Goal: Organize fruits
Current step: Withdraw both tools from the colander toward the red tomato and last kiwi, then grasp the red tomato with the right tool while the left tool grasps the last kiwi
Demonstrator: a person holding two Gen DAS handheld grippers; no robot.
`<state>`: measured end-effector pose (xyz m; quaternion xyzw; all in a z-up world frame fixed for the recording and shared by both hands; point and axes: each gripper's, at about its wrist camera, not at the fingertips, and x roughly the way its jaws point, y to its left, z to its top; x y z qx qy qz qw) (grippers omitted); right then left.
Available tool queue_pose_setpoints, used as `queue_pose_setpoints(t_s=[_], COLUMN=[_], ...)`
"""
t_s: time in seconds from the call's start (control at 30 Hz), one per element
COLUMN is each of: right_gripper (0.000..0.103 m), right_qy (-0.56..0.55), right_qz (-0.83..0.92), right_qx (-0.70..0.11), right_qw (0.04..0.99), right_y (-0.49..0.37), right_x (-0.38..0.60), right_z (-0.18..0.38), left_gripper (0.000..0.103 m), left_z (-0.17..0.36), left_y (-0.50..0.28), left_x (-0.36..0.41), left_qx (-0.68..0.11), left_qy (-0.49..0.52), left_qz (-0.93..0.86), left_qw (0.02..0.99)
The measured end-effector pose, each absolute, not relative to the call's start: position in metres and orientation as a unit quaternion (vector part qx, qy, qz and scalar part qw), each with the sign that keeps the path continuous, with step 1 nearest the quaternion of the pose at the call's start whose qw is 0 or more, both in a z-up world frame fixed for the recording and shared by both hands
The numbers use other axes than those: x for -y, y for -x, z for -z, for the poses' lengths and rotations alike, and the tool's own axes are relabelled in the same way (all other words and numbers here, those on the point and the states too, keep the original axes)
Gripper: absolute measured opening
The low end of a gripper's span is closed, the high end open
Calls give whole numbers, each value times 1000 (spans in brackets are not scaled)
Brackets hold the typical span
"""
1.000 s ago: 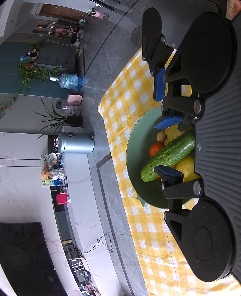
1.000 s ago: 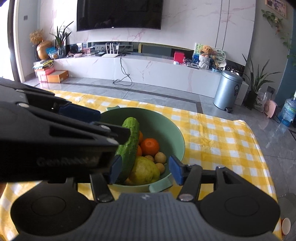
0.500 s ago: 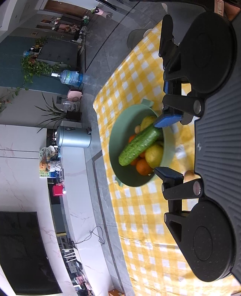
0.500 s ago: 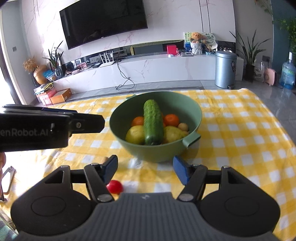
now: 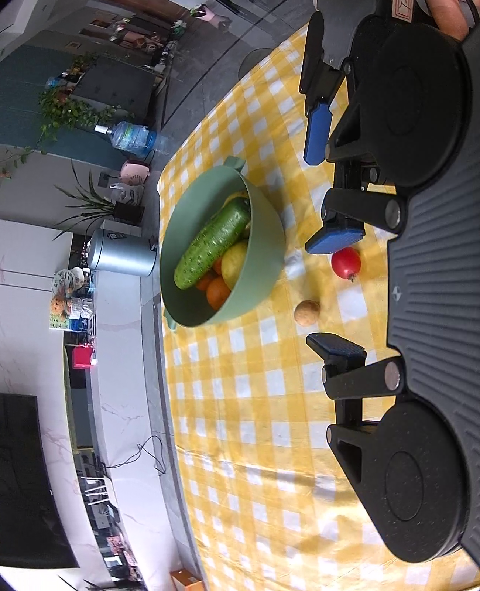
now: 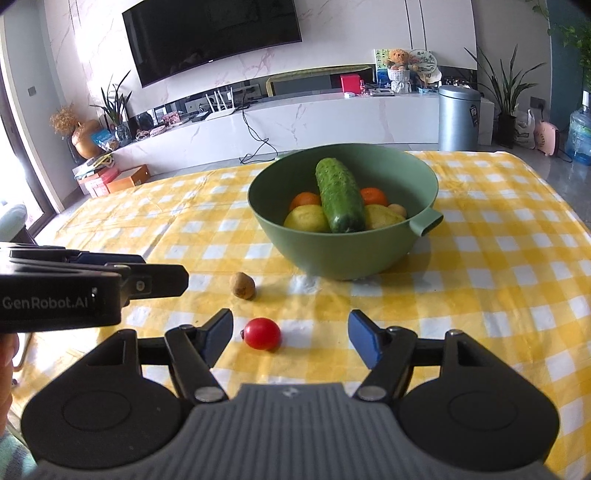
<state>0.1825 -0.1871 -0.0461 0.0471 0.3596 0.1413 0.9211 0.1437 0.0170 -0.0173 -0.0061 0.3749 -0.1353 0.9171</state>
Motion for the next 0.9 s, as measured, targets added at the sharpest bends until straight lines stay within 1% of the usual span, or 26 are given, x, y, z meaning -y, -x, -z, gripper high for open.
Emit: queue_pose_setpoints(t_s=[0.47,0.53,0.63,0.77,0.9], right_gripper=[66,62,53,52,47], right_qy=[9,16,20,24,26], right_qz=[-136,-137,-139,-141,-143], right_qx=[-378,-384,-395,-400,-407], right_qw=[916,913,908,905,902], right_y=[-195,-197,-200,-203,-205], right_x=[163,160,157,153,152], right_z=[66,69,74,78,81], left_gripper=[58,58,53,49,44], left_z=[53,57,62,66,71], left_y=[-151,-152,-153,-155,-157], left_x=[-49,-53,-57,-60,-60], left_qx=[-403,-408,-415,-422,-428], left_qy=[58,68,78,85,92], left_qz=[129,126,124,126,129], left_qw=[904,901,898,894,890])
